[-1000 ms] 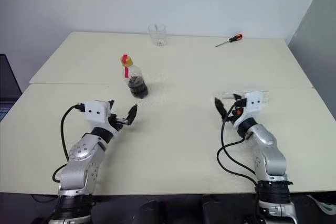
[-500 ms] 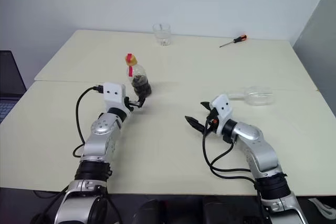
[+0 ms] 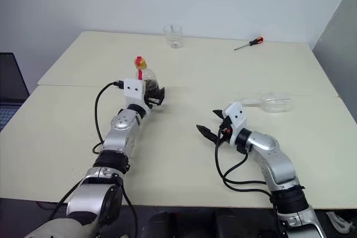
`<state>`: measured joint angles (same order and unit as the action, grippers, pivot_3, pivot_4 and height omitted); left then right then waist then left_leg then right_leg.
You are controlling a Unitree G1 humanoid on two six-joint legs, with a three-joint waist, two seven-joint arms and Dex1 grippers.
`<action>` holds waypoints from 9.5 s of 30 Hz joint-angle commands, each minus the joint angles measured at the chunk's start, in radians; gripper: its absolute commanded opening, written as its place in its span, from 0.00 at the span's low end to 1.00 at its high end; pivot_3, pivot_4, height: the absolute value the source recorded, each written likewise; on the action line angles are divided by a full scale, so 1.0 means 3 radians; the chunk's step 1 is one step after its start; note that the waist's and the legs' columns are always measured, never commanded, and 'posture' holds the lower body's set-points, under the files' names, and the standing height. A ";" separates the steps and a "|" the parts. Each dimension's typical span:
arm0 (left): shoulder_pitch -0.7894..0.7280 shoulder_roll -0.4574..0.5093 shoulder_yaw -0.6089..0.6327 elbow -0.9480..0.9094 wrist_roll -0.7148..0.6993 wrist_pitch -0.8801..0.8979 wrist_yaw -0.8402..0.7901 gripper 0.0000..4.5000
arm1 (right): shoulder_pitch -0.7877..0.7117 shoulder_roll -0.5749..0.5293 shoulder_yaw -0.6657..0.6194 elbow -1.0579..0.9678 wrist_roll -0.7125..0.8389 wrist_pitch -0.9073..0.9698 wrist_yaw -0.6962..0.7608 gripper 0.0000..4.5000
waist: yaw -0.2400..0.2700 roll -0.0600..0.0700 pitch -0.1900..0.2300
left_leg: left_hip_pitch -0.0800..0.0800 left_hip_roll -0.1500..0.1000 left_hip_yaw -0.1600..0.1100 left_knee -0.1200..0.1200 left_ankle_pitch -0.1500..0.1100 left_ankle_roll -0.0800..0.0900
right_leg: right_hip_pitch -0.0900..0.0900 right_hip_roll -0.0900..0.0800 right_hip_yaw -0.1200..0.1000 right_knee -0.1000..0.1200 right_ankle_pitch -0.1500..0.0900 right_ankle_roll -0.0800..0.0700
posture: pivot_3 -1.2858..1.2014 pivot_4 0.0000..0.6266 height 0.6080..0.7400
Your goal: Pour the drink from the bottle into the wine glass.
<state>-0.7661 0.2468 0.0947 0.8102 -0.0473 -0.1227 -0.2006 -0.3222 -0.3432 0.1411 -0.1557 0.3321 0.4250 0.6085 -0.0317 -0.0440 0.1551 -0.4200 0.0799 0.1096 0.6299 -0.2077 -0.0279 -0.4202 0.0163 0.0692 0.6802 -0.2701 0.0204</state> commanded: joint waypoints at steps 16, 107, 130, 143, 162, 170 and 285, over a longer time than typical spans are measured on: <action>-0.0981 0.0091 0.0063 0.1501 0.0122 -0.0643 -0.0018 0.99 | 0.0127 -0.0110 -0.0124 -0.0353 0.0000 0.0074 -0.0118 0.99 | 0.0001 -0.0001 0.0001 | -0.0005 -0.0001 0.0000 0.0001 0.0000 -0.0001 | -0.0003 0.0000 -0.0004 0.0000 0.0000 0.0001 | 0.52 0.24 1.00; 0.0558 -0.0405 -0.1156 -0.2246 -0.0016 0.1324 -0.1411 0.33 | -0.1034 0.0521 -0.1182 -0.1106 0.1337 0.2308 -0.1591 1.00 | -0.0001 0.0003 0.0001 | -0.0044 -0.0001 -0.0077 0.0043 0.0000 0.0002 | -0.0004 0.0001 -0.0024 0.0006 0.0001 -0.0003 | 0.52 0.24 1.00; 0.0582 -0.0365 -0.1191 -0.2305 -0.0067 0.1425 -0.1472 0.31 | -0.0923 0.0168 -0.0822 -0.1067 0.1150 0.1645 -0.1073 1.00 | -0.0002 0.0009 0.0003 | -0.0046 -0.0003 -0.0077 0.0044 -0.0001 0.0003 | -0.0003 0.0000 -0.0029 0.0003 0.0000 -0.0002 | 0.52 0.24 1.00; 0.0563 -0.0355 -0.1186 -0.2276 -0.0066 0.1444 -0.1459 0.30 | -0.0766 -0.0139 -0.0690 -0.1245 0.1135 0.1825 -0.1083 1.00 | 0.0000 0.0010 0.0003 | -0.0046 -0.0003 -0.0082 0.0043 -0.0001 0.0003 | -0.0003 0.0001 -0.0026 0.0004 0.0000 -0.0001 | 0.52 0.24 1.00; 0.0513 -0.0397 -0.1195 -0.2234 -0.0056 0.1395 -0.1435 0.29 | -0.0737 -0.0130 -0.0505 -0.1132 0.1025 0.1984 -0.1080 1.00 | 0.0000 0.0011 0.0003 | -0.0046 -0.0003 -0.0082 0.0044 -0.0001 0.0003 | -0.0003 0.0001 -0.0026 0.0004 -0.0001 0.0000 | 0.52 0.24 1.00; 0.0516 -0.0386 -0.1189 -0.2251 -0.0056 0.1397 -0.1430 0.29 | -0.0725 -0.0097 -0.0468 -0.1017 0.0989 0.1898 -0.1054 0.55 | 0.0000 0.0011 0.0003 | -0.0046 -0.0003 -0.0082 0.0044 -0.0001 0.0003 | -0.0003 0.0001 -0.0026 0.0004 -0.0001 0.0000 | 0.52 0.24 1.00; 0.0556 -0.0448 -0.1199 -0.2228 -0.0047 0.1373 -0.1356 0.28 | -0.0934 -0.0338 -0.0659 -0.1106 0.1175 0.2014 -0.0910 1.00 | 0.0004 0.0019 0.0009 | -0.0045 -0.0005 -0.0081 0.0046 -0.0001 0.0003 | -0.0003 0.0002 -0.0023 0.0004 0.0000 -0.0001 | 0.52 0.24 1.00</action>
<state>-0.5786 0.1241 -0.2606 0.1751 -0.0586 0.3178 -0.6025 -0.5802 -0.4467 -0.0543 -0.4658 0.6948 1.0471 0.3464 -0.0304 -0.0383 0.1576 -0.4336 0.0785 0.0849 0.6437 -0.2079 -0.0269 -0.4209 0.0167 0.0621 0.6813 -0.2701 0.0201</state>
